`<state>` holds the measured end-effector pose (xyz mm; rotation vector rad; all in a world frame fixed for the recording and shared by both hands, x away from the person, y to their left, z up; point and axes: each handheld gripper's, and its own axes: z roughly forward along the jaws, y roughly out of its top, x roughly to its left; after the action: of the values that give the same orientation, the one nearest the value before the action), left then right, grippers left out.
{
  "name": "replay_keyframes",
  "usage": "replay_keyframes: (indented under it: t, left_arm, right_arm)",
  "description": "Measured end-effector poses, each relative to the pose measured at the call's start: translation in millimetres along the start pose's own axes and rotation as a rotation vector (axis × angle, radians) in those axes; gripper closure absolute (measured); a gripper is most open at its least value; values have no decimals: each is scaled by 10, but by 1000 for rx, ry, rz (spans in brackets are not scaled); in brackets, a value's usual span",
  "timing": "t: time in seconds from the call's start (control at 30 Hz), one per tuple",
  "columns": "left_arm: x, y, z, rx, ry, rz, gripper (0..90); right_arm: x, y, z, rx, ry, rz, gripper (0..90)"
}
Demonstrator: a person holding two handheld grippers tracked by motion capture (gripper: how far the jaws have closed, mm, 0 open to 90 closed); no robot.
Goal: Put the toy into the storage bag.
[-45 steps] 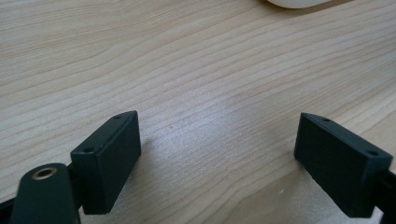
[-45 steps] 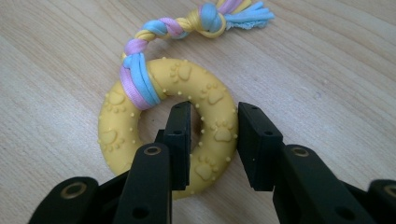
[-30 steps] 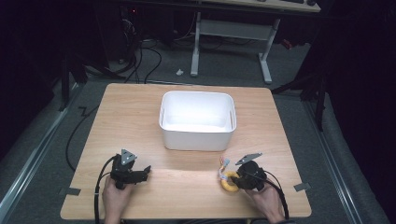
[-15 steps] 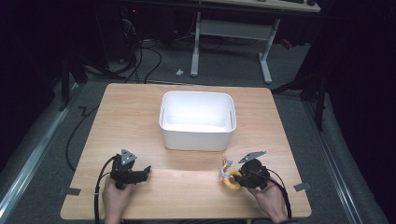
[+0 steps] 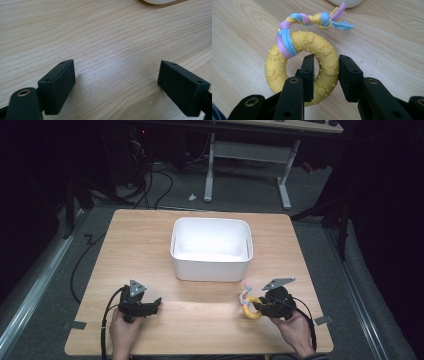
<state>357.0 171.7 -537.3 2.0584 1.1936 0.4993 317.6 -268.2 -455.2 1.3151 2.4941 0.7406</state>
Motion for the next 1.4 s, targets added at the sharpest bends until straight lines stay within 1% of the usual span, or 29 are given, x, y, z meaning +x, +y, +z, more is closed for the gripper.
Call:
replay_keyframes:
  t: [0.03, 0.1, 0.27, 0.33, 0.37, 0.43, 0.63, 0.83, 0.9, 0.93, 1.0, 1.27, 1.4]
  left_arm:
    - [0, 0, 0, 0, 0, 0, 151]
    - [1, 0, 0, 0, -1, -1, 152]
    - [1, 0, -1, 0, -1, -1, 152]
    - [1, 0, 0, 0, -1, -1, 152]
    - [1, 0, -1, 0, -1, 0, 152]
    - [1, 0, -1, 0, -1, 0, 152]
    - [1, 0, 0, 0, -1, -1, 152]
    - [1, 0, 0, 0, -1, 0, 152]
    - [1, 0, 0, 0, -1, -1, 152]
    - [1, 0, 0, 0, -1, -1, 152]
    - [1, 0, 0, 0, -1, 0, 152]
    - [1, 0, 0, 0, -1, -1, 152]
    - [1, 0, 0, 0, -1, -1, 152]
  right_arm:
    - [-16, -2, -19, -5, 12, 11, 673]
    - [-48, -3, -50, -6, 16, 22, 673]
    - [-94, 34, -124, -5, 1, 18, 673]
    - [-96, 50, -164, -8, -8, 10, 673]
    - [-96, 56, -192, -9, -12, 14, 673]
    - [-119, 65, -246, -23, -19, 8, 673]
    - [-204, 82, -383, -52, -25, 38, 672]
    - [-288, 92, -427, -55, -34, 54, 672]
    - [-305, 102, -441, -57, -38, 66, 672]
    - [-325, 108, -451, -60, -38, 59, 672]
    - [-345, 120, -467, -68, -37, 74, 672]
    - [-410, 183, -543, -83, -59, 81, 673]
    - [-437, 224, -571, -81, -71, 85, 673]
